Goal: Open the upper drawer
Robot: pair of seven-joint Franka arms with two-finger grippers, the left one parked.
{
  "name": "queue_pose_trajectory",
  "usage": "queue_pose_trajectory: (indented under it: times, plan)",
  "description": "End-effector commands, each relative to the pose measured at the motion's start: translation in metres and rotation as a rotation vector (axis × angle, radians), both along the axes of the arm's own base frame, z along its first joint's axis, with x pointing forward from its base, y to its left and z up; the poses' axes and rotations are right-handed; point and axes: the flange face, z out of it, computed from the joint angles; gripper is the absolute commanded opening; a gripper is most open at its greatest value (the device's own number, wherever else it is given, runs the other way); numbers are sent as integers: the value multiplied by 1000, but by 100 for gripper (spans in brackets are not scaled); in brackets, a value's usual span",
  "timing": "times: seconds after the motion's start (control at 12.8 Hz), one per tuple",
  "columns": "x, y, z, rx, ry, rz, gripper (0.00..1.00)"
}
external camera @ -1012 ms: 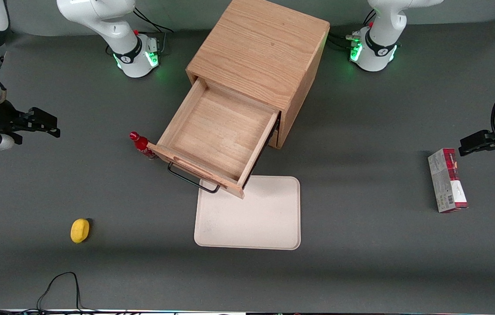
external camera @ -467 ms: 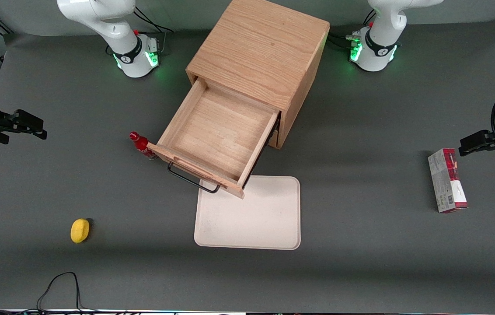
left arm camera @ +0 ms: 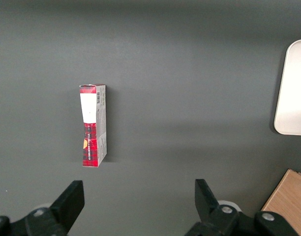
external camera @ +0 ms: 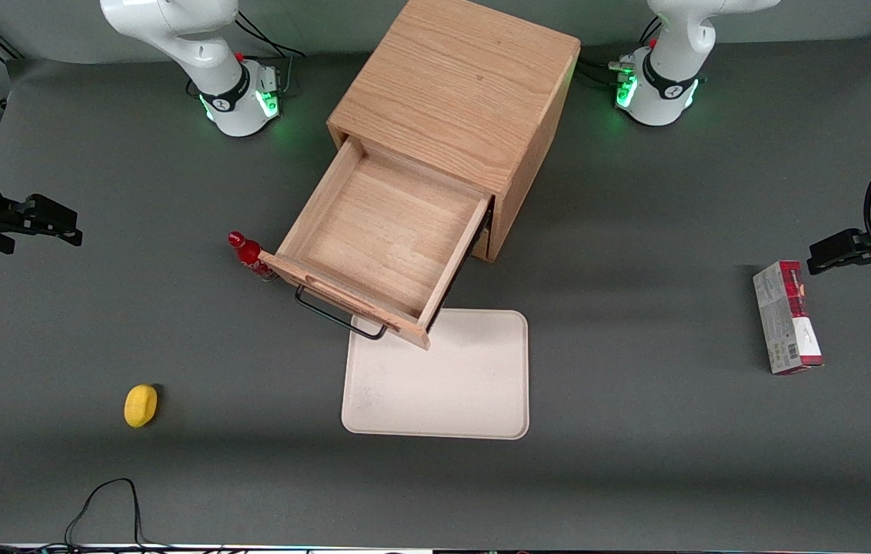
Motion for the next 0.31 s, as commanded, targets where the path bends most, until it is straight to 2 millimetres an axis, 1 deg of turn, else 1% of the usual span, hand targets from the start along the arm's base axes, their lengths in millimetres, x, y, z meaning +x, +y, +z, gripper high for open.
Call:
queue_pose_trajectory:
  times: [0.0,0.23]
  plan:
    - [-4,-6,0,-25,18,-32,100]
    - [-5,-6,0,-24,21,-34,100]
